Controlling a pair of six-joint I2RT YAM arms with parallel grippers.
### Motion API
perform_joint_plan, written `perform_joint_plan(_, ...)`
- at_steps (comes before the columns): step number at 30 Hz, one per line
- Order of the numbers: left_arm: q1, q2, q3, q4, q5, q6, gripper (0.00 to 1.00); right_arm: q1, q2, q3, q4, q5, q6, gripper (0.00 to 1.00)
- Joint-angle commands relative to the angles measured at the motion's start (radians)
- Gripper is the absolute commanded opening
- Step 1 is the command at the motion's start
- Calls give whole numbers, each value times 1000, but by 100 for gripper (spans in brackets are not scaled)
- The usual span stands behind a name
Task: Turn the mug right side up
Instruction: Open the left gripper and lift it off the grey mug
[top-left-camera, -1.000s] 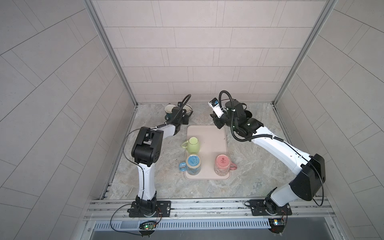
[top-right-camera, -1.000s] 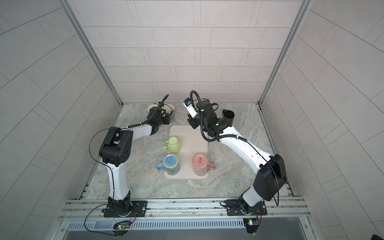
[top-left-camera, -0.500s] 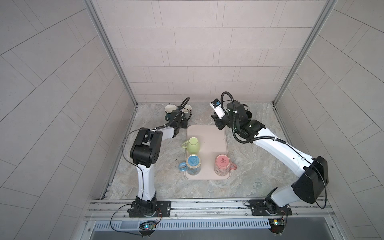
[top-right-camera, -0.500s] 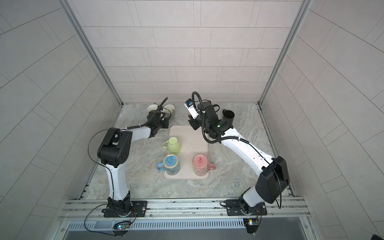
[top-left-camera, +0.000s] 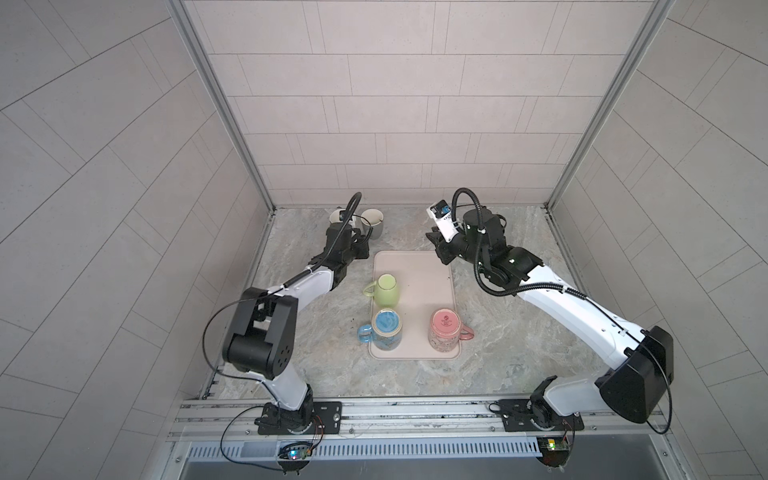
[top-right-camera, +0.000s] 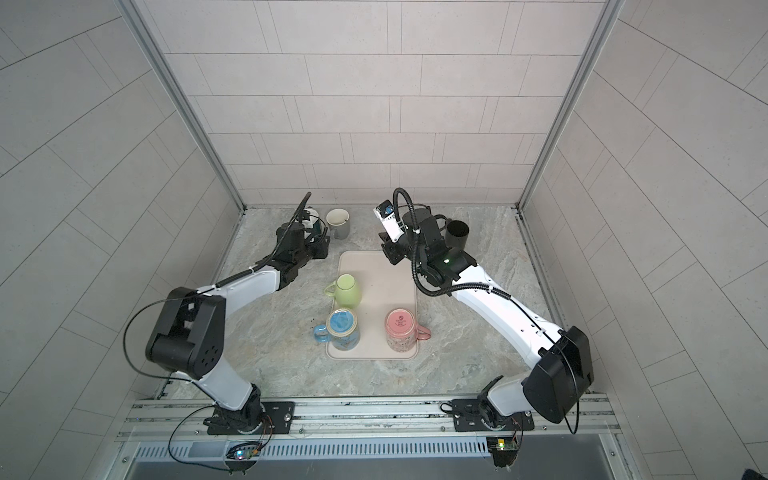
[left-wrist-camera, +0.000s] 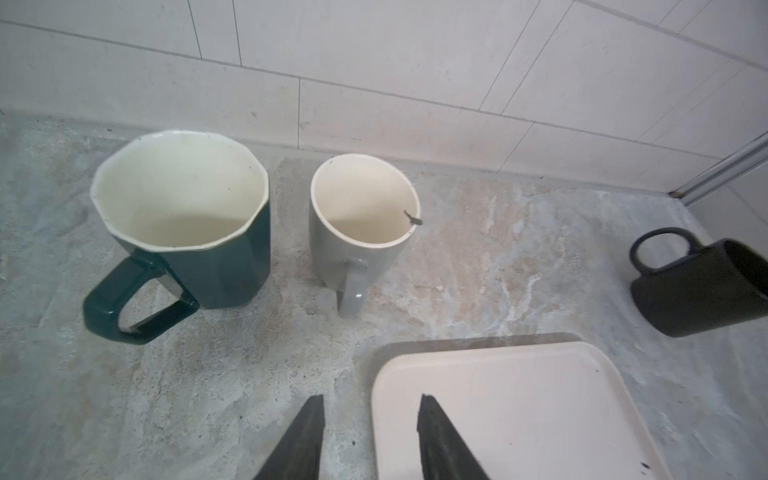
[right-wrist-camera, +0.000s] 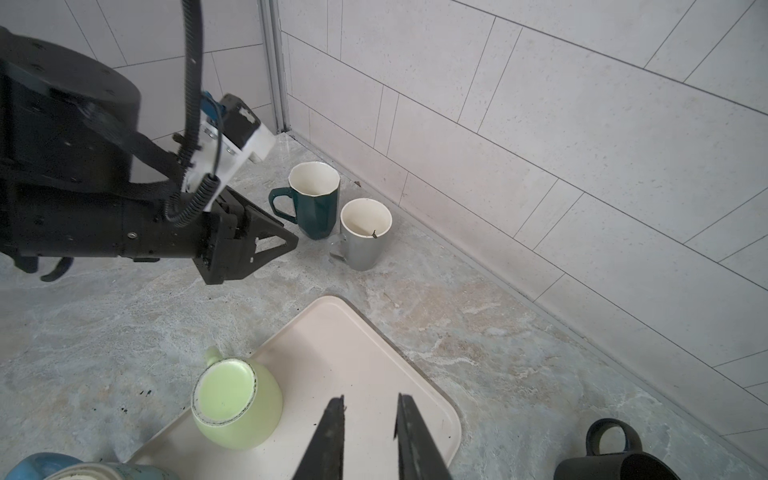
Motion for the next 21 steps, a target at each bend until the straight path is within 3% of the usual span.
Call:
perform_joint_plan(1, -12, -137, -25, -83, 28, -27, 45, 6, -48, -18, 16, -23, 30, 24)
perform_joint_plan(8, -4, -267, 138, -609, -40, -74, 50, 7, -48, -18, -19, -33, 59, 24)
perform_joint_plan(11, 46, -265, 197, -759, 64, -185, 50, 7, -43, -14, -37, -22, 69, 25)
perform_joint_plan(14, 165, -272, 156, -724, 327, -387, 51, 7, -44, -16, -44, -21, 72, 26)
perform_joint_plan(17, 278, -275, 58, -561, 584, -629, 51, 6, -52, -20, -46, -19, 76, 27)
perform_joint_plan(19, 315, -274, -3, -432, 677, -786, 50, 7, -52, -18, -49, -20, 75, 28)
perform_joint_plan(21, 320, -281, -35, -381, 699, -869, 51, 7, -52, -16, -51, -19, 75, 29)
